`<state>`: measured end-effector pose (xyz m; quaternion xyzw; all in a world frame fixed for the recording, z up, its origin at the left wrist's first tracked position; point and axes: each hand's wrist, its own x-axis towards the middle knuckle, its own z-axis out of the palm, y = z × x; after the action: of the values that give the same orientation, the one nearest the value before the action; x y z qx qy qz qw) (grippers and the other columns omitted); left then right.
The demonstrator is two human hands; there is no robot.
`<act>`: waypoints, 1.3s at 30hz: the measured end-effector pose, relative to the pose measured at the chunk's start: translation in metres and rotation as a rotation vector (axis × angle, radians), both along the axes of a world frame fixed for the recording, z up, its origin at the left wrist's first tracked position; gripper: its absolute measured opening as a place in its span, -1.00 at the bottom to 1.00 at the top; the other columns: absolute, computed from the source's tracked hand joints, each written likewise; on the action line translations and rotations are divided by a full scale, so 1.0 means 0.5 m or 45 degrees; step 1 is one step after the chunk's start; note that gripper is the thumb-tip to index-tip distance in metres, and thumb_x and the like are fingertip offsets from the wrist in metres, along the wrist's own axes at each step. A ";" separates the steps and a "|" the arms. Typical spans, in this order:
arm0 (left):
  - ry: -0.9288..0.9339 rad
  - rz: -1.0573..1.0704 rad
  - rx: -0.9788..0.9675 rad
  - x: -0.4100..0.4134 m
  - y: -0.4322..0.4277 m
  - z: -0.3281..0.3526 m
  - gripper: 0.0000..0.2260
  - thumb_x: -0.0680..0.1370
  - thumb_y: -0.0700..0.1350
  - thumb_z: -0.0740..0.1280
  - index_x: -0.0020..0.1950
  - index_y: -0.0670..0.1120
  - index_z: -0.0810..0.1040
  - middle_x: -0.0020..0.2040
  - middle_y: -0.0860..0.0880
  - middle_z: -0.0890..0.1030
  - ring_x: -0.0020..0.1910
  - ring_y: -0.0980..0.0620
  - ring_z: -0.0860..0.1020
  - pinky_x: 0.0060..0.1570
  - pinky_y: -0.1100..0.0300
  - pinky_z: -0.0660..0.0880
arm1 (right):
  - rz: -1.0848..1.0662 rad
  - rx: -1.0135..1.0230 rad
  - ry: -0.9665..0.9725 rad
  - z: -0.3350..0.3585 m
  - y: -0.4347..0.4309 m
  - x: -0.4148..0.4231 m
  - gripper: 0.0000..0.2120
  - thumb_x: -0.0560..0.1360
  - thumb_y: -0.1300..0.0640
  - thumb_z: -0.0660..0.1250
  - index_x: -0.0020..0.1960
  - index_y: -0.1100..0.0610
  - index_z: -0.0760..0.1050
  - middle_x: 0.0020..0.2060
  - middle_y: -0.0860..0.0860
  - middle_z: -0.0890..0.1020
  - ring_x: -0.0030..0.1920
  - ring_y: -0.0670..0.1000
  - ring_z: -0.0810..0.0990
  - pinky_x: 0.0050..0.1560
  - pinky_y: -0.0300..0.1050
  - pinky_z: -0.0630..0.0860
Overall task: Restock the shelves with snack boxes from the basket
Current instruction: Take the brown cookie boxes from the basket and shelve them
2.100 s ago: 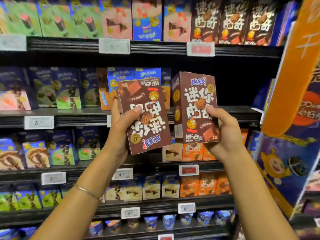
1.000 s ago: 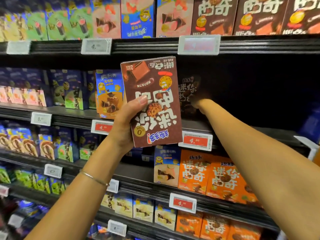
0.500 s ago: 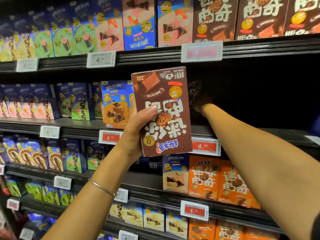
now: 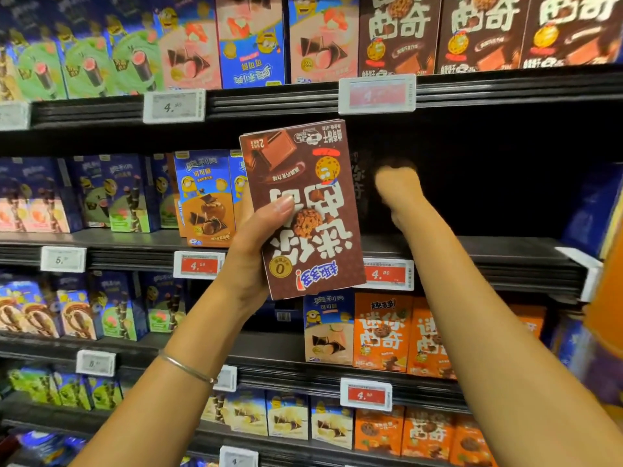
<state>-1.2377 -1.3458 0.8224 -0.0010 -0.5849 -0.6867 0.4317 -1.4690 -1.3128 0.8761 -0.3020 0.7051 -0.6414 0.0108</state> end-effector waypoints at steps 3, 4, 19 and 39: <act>-0.002 0.017 0.030 -0.006 0.002 0.003 -0.18 0.32 -0.02 0.49 0.55 -0.20 0.38 0.16 -0.17 0.70 -0.02 -0.10 0.75 -0.15 0.07 0.69 | 0.281 -0.249 -0.020 -0.019 0.098 0.084 -0.54 0.54 -0.23 0.28 0.31 0.03 0.50 0.24 0.00 0.63 0.21 0.01 0.64 0.22 0.10 0.60; -0.011 0.011 0.035 -0.008 0.002 0.004 -0.16 0.32 -0.01 0.50 0.56 -0.20 0.37 0.23 -0.24 0.67 0.01 -0.13 0.74 -0.12 0.05 0.69 | 0.404 -0.260 0.045 -0.030 0.134 0.113 -0.48 0.47 -0.35 0.27 0.24 -0.02 0.54 0.16 -0.05 0.67 0.16 -0.04 0.67 0.17 0.07 0.62; -0.075 0.042 -0.067 -0.037 0.008 0.024 -0.01 0.42 0.28 0.54 0.70 0.03 0.13 0.45 -0.11 0.58 0.29 -0.13 0.67 0.27 -0.14 0.63 | 0.467 -0.198 0.372 -0.070 0.202 0.218 -0.51 0.50 -0.02 0.49 0.36 0.02 0.43 0.15 -0.09 0.66 0.10 -0.10 0.70 0.02 -0.16 0.67; -0.047 0.459 -0.033 -0.033 -0.051 0.023 -0.64 0.69 0.25 0.24 0.42 0.13 0.44 0.25 0.01 0.71 0.12 0.01 0.74 -0.11 0.16 0.69 | 0.337 -0.376 0.175 -0.103 0.237 0.013 -0.42 0.37 -0.21 0.57 0.27 -0.07 0.45 0.13 -0.03 0.70 0.09 0.02 0.73 -0.07 -0.09 0.67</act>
<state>-1.2542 -1.3714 0.8339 0.1110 -0.5921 -0.5906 0.5369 -1.4624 -1.1946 0.8246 -0.4335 0.5566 -0.7087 0.0024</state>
